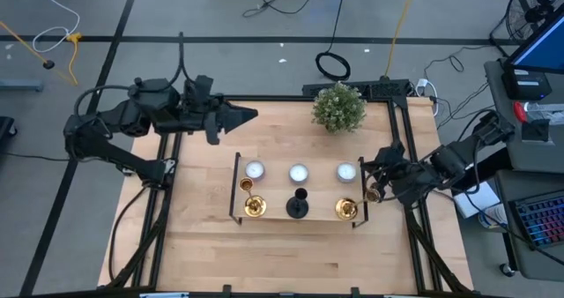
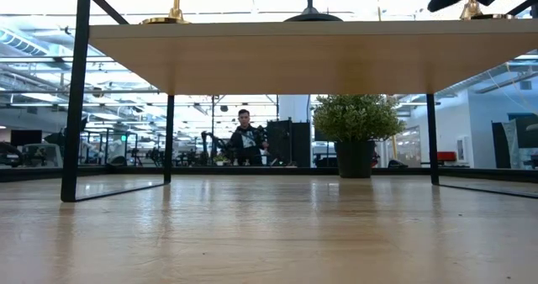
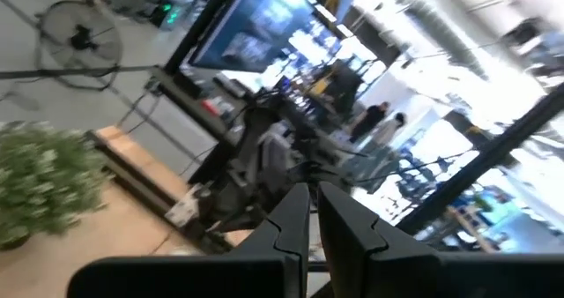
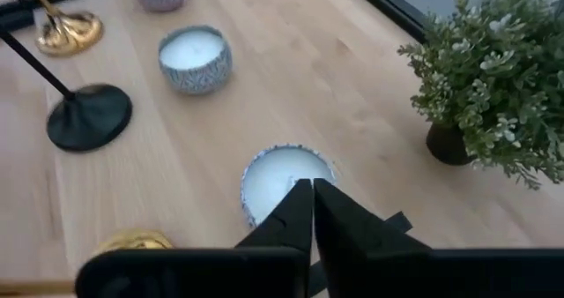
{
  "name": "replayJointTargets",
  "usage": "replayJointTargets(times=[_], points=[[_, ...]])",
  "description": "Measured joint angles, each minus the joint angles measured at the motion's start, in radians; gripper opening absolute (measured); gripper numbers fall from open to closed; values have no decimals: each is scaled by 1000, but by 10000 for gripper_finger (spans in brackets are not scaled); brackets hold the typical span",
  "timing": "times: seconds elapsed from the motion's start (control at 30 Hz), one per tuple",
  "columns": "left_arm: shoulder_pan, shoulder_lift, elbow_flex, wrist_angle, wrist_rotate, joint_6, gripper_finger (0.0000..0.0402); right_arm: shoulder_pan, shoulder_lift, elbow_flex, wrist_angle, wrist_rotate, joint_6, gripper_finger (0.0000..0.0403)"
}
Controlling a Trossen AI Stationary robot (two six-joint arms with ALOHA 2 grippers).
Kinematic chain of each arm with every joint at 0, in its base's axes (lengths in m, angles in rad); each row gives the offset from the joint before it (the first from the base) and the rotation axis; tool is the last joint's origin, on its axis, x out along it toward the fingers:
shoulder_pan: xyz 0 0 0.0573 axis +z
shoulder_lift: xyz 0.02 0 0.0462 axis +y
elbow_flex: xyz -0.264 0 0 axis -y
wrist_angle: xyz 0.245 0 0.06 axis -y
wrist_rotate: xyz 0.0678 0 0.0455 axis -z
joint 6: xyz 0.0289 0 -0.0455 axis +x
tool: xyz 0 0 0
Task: Pick & Place candle stick holders
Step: Put the golden candle holder onto shelf
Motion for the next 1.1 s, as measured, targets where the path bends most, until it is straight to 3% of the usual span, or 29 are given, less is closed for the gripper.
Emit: replayJointTargets(times=[0.33,0.47,0.67,0.9,1.1], points=[[-114,0,0,16,-2,-4,30,0,-34,0,17,51,13,3],[-199,0,0,14,-65,1,30,0,-32,0,17,71,3,1],[-328,3,1,-20,-303,7,30,-12,-38,0,17,69,-16,1],[-403,8,1,-29,-509,14,30,-42,-78,0,8,-23,-105,1],[-433,22,1,-87,-746,35,30,-57,-141,0,-22,-126,-185,1]])
